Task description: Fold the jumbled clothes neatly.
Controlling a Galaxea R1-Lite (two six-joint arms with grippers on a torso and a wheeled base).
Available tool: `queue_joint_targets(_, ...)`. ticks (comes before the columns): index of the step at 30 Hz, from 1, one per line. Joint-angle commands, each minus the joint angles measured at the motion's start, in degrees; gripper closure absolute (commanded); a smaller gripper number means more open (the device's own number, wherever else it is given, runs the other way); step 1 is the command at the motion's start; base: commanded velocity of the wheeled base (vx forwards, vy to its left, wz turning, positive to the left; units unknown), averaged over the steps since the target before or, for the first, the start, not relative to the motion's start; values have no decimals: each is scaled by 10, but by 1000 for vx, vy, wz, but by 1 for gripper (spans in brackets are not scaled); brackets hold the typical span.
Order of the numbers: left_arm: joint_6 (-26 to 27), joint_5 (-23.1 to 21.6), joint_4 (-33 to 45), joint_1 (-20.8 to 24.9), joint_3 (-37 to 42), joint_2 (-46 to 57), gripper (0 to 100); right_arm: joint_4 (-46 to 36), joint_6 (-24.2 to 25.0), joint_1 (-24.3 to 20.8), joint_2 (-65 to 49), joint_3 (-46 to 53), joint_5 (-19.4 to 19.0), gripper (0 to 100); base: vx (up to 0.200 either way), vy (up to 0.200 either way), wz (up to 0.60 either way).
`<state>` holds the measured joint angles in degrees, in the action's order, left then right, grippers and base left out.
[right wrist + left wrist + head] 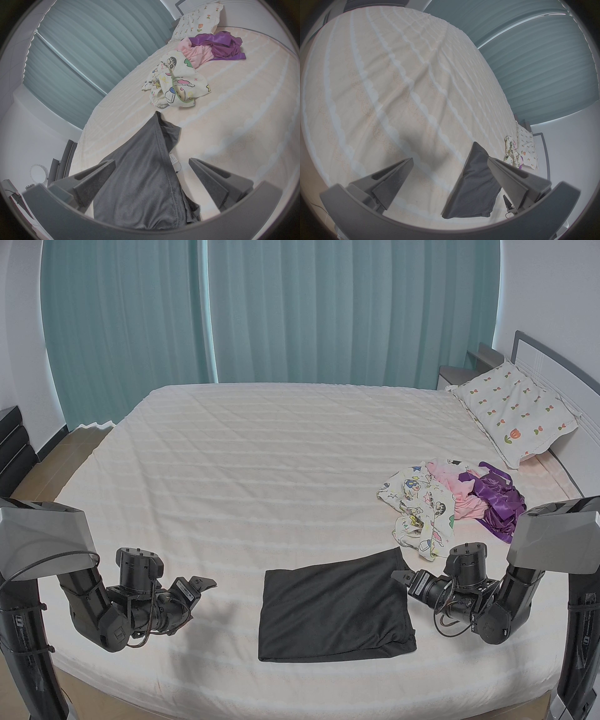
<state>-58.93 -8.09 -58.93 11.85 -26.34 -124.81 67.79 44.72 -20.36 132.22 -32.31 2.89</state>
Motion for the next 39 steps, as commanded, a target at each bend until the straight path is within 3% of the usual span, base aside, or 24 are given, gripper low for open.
queue_joint_targets(1,0,0,0,0,1,0,0,0,0,0,4,4,0,0,0,0,0)
queue_joint_targets(12,0,1,0,1,1,-1,0,1,-1,-1,5,22,-14,0,0,0,0)
queue_joint_targets(16,0,1,0,1,0,-1,0,1,-3,-1,7,29,-36,0,-200,0,0)
queue_joint_targets(24,0,1,0,1,0,-1,0,1,-14,-1,11,43,-39,0,-200,0,0)
queue_joint_targets(31,0,1,0,1,0,-1,0,51,-29,2,37,27,-92,0,0,0,0)
queue_joint_targets(39,0,1,0,1,0,-2,0,58,-30,6,59,-7,-98,0,0,0,0)
